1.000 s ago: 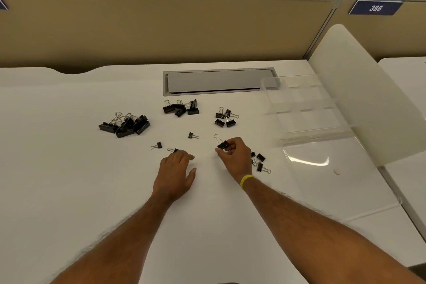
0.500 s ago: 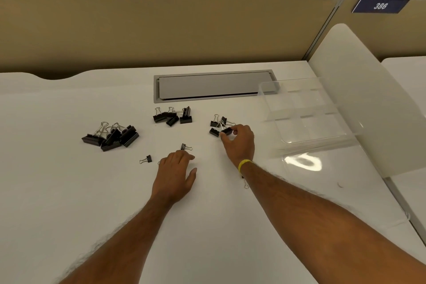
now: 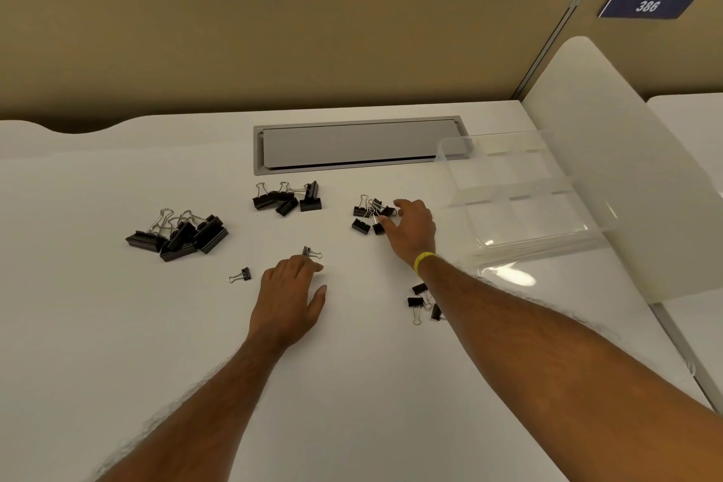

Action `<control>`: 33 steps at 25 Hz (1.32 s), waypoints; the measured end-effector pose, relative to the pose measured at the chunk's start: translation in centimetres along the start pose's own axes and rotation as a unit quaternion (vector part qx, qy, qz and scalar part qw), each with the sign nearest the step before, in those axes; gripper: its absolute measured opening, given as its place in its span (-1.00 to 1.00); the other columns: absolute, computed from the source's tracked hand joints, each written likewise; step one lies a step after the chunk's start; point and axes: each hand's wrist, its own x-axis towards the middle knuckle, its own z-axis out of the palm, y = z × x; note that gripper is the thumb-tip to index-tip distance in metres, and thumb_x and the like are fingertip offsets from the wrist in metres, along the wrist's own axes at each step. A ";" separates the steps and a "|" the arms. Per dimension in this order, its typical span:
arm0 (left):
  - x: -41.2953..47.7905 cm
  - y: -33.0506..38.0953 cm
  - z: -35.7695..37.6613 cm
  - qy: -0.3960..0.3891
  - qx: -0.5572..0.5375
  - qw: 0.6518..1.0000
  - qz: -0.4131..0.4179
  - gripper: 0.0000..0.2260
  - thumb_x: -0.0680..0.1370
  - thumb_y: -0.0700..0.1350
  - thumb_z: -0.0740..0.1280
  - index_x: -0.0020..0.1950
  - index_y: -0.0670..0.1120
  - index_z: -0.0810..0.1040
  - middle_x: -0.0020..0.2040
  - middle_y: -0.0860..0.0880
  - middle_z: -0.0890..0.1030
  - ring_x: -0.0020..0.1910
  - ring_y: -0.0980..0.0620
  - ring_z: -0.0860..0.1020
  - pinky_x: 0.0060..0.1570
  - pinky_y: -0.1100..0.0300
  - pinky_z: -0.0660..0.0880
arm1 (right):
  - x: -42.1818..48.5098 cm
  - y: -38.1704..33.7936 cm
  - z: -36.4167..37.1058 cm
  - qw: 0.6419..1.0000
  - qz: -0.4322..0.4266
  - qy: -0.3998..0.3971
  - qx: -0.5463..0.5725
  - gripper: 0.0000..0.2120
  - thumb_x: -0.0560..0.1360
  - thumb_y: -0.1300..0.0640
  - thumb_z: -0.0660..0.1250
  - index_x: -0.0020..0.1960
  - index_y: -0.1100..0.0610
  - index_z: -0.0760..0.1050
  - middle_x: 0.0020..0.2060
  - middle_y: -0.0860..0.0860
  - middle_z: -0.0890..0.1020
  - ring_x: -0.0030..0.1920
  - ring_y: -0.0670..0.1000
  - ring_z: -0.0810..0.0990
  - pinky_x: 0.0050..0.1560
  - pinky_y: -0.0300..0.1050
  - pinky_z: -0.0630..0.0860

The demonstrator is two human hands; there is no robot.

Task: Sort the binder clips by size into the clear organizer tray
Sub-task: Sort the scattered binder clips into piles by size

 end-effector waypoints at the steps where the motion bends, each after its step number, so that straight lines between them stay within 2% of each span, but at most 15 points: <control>1: -0.1 0.1 -0.1 0.001 0.001 1.000 0.000 -0.72 0.50 0.01 0.29 0.17 -0.06 0.54 0.12 -0.02 0.55 0.11 -0.05 0.53 0.09 0.03 0.41 | -0.2 0.2 -0.1 1.000 -0.002 -0.001 -0.002 -0.49 0.48 -0.11 0.38 0.34 0.10 0.44 0.19 0.09 0.50 0.25 0.11 0.44 0.27 0.12 0.38; 5: -0.7 0.7 -0.2 -0.006 -0.001 1.000 0.003 -0.72 0.51 0.01 0.29 0.17 -0.06 0.54 0.13 -0.03 0.56 0.13 -0.05 0.53 0.11 0.01 0.42 | -2.3 0.8 -0.6 0.999 -0.033 0.013 -0.014 -0.47 0.49 -0.09 0.37 0.38 0.11 0.39 0.25 0.07 0.47 0.29 0.10 0.40 0.26 0.06 0.33; 9: -2.5 1.9 -0.4 -0.017 0.003 1.000 0.018 -0.66 0.50 0.07 0.16 0.16 -0.05 0.54 0.10 0.00 0.56 0.11 -0.03 0.53 0.09 0.05 0.43 | -5.5 0.7 -0.7 0.995 -0.099 0.021 -0.019 -0.48 0.48 0.00 0.37 0.38 0.13 0.37 0.27 0.06 0.47 0.30 0.09 0.39 0.28 -0.01 0.30; 13: -5.1 3.2 -0.4 -0.029 0.005 0.999 0.033 -0.68 0.50 0.06 0.17 0.14 -0.04 0.55 0.08 0.02 0.55 0.08 -0.01 0.54 0.06 0.08 0.44 | -9.9 0.6 0.1 0.987 -0.159 -0.006 -0.031 -0.49 0.48 0.02 0.35 0.38 0.15 0.38 0.33 0.07 0.46 0.35 0.08 0.37 0.36 0.00 0.30; 16: -6.9 3.6 -0.5 -0.039 0.017 0.998 0.048 -0.68 0.50 0.07 0.18 0.13 -0.04 0.56 0.09 0.02 0.57 0.09 -0.01 0.55 0.08 0.08 0.47 | -13.3 1.0 0.8 0.978 -0.201 -0.048 -0.042 -0.48 0.50 0.01 0.32 0.42 0.12 0.35 0.41 0.05 0.40 0.44 0.04 0.29 0.47 -0.05 0.19; 21: -9.0 3.6 -0.3 -0.075 0.045 0.995 0.043 -0.59 0.53 0.14 0.16 0.24 -0.06 0.53 0.31 -0.05 0.52 0.30 -0.06 0.48 0.28 0.03 0.39 | -17.5 2.1 1.4 0.966 -0.227 -0.095 -0.075 -0.43 0.55 -0.05 0.25 0.51 0.07 0.24 0.54 0.01 0.19 0.55 0.00 0.10 0.52 -0.16 0.00; 25: -10.1 3.8 0.2 -0.112 0.051 0.992 0.019 -0.43 0.56 0.25 0.07 0.45 -0.06 0.37 0.52 -0.08 0.29 0.51 -0.07 0.24 0.47 -0.03 0.16 | -19.7 3.4 1.0 0.954 -0.245 -0.124 -0.116 -0.38 0.56 -0.11 0.21 0.55 0.06 0.15 0.57 0.02 0.07 0.57 0.01 -0.01 0.55 0.02 0.01; 29: -10.5 4.4 0.7 -0.127 0.054 0.990 0.015 -0.34 0.54 0.30 -0.02 0.53 -0.05 0.25 0.58 -0.06 0.13 0.56 -0.06 0.08 0.51 -0.01 -0.01 | -19.5 5.1 -0.7 0.966 -0.206 -0.078 -0.133 -0.35 0.55 -0.12 0.21 0.56 0.06 0.10 0.58 0.02 -0.03 0.58 0.02 -0.10 0.55 0.00 -0.14; 31: -10.2 5.1 0.9 -0.130 0.057 0.990 0.015 -0.31 0.52 0.31 -0.06 0.54 -0.05 0.23 0.58 -0.06 0.11 0.56 -0.06 0.06 0.51 -0.01 -0.04 | -18.9 6.1 -1.9 0.983 -0.141 -0.036 -0.111 -0.31 0.54 -0.13 0.24 0.56 0.08 0.08 0.58 0.03 -0.03 0.58 0.04 -0.08 0.54 -0.02 -0.15; 33: -9.5 5.9 1.0 -0.136 0.062 0.989 0.020 -0.28 0.49 0.32 -0.11 0.55 -0.04 0.19 0.59 -0.06 0.07 0.57 -0.06 0.03 0.51 0.00 -0.06 | -18.2 7.1 -2.8 0.993 -0.072 -0.027 -0.093 -0.25 0.53 -0.14 0.27 0.57 0.07 0.01 0.58 0.03 -0.07 0.58 0.06 -0.10 0.54 0.03 -0.13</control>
